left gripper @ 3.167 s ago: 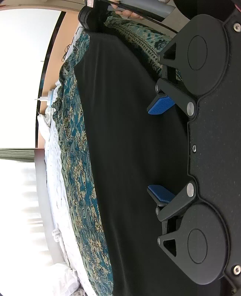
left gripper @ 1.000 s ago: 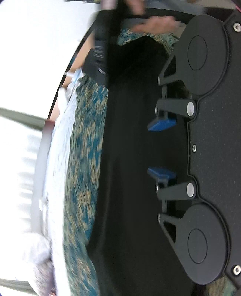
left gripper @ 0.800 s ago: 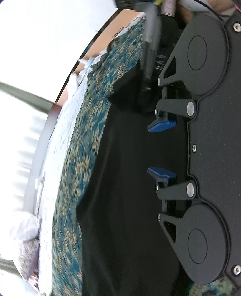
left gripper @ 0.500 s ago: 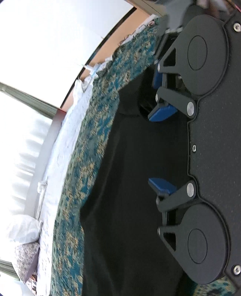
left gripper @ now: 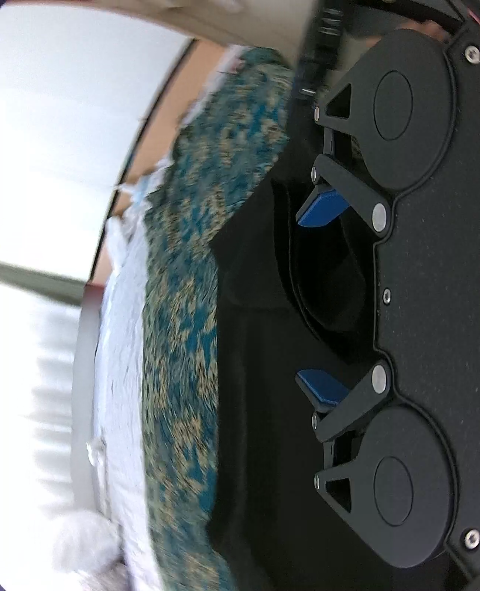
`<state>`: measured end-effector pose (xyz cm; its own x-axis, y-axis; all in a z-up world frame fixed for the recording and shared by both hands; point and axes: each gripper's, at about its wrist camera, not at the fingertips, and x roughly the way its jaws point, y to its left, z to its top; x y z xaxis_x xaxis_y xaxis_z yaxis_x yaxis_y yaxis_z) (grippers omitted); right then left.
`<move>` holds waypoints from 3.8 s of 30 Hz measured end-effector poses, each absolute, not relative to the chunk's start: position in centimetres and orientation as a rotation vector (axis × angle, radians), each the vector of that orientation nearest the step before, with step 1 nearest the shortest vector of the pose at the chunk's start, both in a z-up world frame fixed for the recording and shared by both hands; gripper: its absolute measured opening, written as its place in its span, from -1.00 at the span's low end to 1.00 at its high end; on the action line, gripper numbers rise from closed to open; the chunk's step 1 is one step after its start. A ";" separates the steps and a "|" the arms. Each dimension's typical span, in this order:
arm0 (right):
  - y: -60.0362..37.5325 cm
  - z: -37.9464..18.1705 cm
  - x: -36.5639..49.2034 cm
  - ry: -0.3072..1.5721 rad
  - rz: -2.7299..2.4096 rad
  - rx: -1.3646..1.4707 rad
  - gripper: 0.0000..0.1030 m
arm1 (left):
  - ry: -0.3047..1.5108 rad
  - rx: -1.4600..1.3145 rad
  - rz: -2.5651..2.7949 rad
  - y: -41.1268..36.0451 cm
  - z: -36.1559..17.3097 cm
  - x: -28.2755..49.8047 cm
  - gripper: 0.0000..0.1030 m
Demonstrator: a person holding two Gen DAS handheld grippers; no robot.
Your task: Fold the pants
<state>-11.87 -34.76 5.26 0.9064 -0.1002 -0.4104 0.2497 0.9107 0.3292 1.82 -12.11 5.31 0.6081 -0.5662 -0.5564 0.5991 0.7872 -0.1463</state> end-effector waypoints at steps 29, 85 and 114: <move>-29.6 2.2 -8.1 0.486 -0.201 0.017 0.83 | 0.686 0.161 -0.275 -5.7 3.4 3.2 -0.59; -29.4 1.6 -7.3 0.518 -0.253 -0.009 0.99 | 0.641 0.096 -0.109 -3.5 9.8 12.2 -0.62; -24.4 3.6 -3.8 0.381 0.027 0.020 0.39 | 0.846 -0.377 -0.395 -1.2 4.0 14.6 0.37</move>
<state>-3.79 -24.42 3.65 0.9280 0.0302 -0.3713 -0.0225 0.9994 0.0250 14.58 -1.21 3.98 0.5999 -0.4782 -0.6414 0.1854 0.8630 -0.4700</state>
